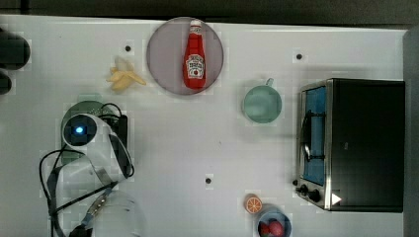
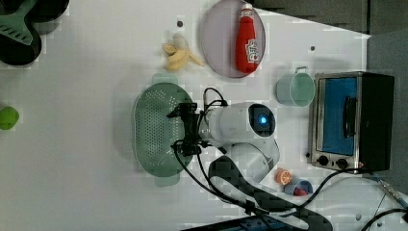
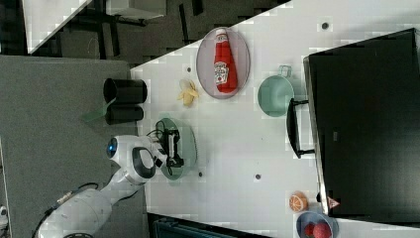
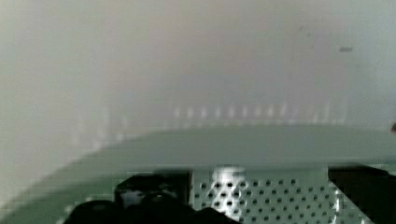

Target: Drag strainer left to right.

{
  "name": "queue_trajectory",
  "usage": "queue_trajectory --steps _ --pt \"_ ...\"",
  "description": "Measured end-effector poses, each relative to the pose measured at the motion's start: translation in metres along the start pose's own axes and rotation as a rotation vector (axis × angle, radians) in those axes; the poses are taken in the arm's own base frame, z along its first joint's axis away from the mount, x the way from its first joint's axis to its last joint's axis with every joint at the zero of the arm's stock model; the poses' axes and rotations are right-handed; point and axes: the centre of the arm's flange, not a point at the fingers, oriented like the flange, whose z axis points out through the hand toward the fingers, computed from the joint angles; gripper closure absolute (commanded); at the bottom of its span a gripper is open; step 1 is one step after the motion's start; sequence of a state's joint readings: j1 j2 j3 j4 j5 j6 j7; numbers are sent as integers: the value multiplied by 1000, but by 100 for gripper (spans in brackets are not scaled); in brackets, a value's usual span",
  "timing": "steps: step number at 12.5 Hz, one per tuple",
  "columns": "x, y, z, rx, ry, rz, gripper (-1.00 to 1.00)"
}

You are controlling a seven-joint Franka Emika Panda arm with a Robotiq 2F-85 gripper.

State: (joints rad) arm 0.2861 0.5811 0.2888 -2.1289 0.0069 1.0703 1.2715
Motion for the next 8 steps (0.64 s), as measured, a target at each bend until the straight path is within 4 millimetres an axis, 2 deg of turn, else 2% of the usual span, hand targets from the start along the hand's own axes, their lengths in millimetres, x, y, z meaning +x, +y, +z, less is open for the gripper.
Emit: queue_trajectory --steps 3,4,6,8 --pt "-15 -3 -15 32 23 -22 -100" --pt "-16 -2 -13 31 23 -18 -100" --pt "-10 0 -7 24 36 -8 -100" --pt "8 -1 -4 -2 57 18 -100"
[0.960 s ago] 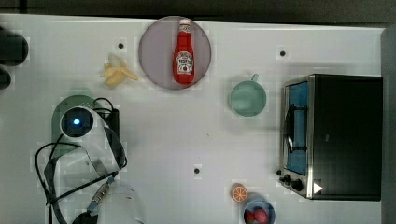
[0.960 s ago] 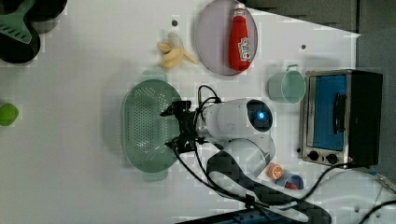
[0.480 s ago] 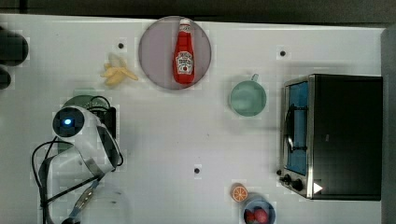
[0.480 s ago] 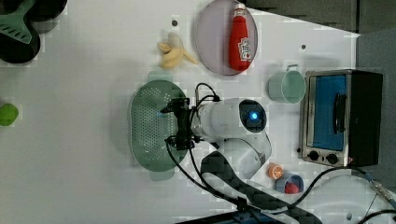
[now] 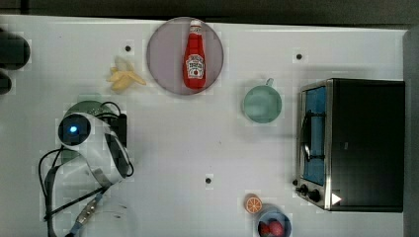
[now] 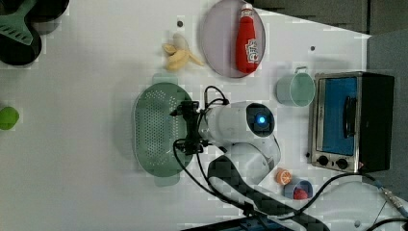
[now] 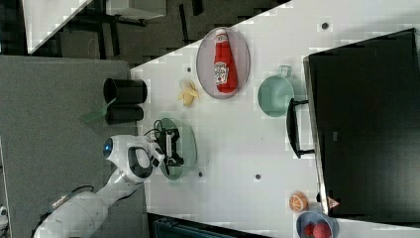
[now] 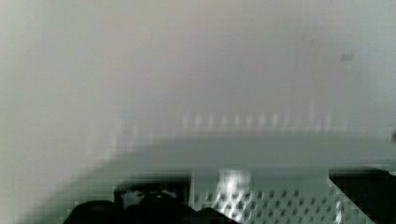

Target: Drag strainer left to right.

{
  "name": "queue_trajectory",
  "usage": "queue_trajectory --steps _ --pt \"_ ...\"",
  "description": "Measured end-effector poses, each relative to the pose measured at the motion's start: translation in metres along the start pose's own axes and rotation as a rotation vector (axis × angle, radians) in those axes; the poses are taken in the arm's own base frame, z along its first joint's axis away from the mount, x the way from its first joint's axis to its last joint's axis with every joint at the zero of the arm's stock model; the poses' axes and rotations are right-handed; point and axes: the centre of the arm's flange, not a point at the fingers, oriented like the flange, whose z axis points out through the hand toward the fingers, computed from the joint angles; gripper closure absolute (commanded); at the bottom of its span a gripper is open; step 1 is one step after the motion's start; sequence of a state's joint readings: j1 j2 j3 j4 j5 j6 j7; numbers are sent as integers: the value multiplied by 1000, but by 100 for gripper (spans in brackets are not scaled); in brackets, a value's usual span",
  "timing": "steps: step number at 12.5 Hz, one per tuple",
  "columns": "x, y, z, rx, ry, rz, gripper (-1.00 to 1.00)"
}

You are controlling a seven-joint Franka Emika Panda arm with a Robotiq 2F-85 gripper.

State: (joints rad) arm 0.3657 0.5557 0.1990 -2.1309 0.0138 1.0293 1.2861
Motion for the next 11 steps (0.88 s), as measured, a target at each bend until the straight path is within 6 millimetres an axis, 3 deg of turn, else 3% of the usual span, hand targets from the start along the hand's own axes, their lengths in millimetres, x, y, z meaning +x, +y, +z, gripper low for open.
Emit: queue_trajectory --steps 8,11 --pt "85 -13 -19 24 13 69 -100" --pt "130 -13 -22 23 47 55 -100"
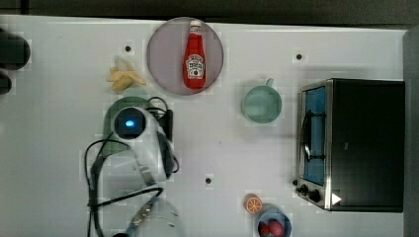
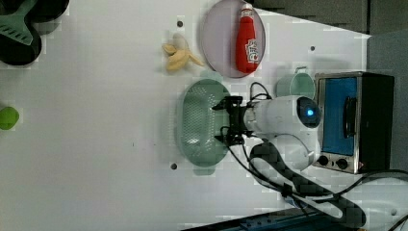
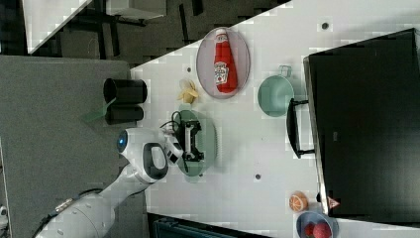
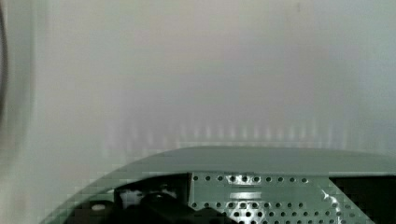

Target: Drag strainer left to right.

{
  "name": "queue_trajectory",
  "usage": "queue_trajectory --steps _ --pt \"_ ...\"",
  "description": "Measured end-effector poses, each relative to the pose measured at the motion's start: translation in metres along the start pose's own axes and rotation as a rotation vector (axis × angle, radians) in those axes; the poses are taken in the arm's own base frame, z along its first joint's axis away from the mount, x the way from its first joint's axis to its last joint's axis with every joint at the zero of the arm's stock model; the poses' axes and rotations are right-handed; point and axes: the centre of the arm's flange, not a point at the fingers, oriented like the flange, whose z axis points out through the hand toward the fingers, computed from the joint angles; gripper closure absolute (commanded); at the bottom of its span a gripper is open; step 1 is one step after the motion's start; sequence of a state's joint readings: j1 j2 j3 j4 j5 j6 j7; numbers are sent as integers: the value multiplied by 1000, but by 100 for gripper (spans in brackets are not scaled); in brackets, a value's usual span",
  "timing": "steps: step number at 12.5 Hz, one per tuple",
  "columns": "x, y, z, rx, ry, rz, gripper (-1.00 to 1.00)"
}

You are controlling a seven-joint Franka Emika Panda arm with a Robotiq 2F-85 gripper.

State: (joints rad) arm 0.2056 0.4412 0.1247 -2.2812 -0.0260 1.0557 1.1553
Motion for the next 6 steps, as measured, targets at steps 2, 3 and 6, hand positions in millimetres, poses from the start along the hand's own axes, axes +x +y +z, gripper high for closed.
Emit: queue_trajectory --steps 2,3,6 --pt "27 -8 -3 6 6 3 -100" --pt "43 -13 -3 1 13 0 -100" --pt "87 -14 -4 -8 18 -6 -100"
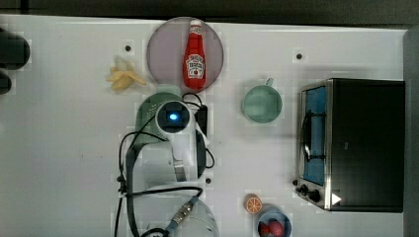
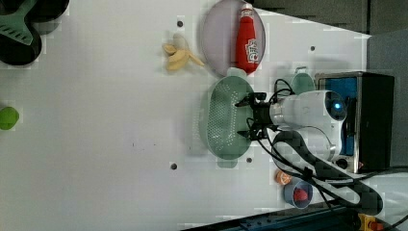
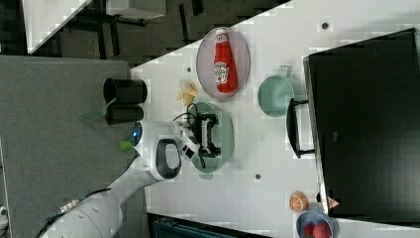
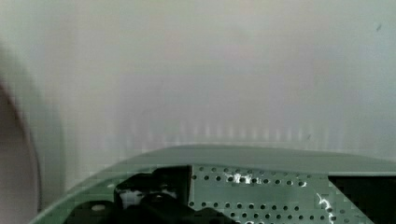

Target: Drag strainer left to right.

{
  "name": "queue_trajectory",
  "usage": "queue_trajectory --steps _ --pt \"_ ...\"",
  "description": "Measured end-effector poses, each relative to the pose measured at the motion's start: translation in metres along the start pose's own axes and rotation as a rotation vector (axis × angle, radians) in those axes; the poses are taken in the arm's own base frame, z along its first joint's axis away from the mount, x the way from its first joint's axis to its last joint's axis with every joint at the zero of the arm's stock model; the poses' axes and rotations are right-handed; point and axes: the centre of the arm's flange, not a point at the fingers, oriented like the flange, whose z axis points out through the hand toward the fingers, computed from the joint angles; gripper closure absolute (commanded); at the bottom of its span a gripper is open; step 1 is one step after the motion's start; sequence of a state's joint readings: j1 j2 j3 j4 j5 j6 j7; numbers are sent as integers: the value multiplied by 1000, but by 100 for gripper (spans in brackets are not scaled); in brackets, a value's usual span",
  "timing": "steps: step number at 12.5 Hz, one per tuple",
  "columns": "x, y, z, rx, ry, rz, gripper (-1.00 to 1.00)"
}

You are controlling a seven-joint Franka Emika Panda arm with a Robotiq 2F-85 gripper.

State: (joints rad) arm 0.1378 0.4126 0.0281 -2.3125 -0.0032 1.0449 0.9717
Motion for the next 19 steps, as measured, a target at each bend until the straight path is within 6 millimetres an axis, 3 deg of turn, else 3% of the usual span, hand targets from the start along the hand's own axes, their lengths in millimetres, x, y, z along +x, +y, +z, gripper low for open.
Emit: queue_trajectory --steps 5,9,11,13,15,17,19 --pt "42 -1 5 -19 25 -6 -100" --pt "92 -3 8 -19 47 1 -100" --pt "100 -6 8 -14 39 -45 -100" --pt "93 -6 1 0 33 -115 -100" --pt "73 -4 -21 22 35 -228 -100" --pt "46 -8 -64 44 27 -358 -100" --pt "18 -11 -127 77 25 -531 -100"
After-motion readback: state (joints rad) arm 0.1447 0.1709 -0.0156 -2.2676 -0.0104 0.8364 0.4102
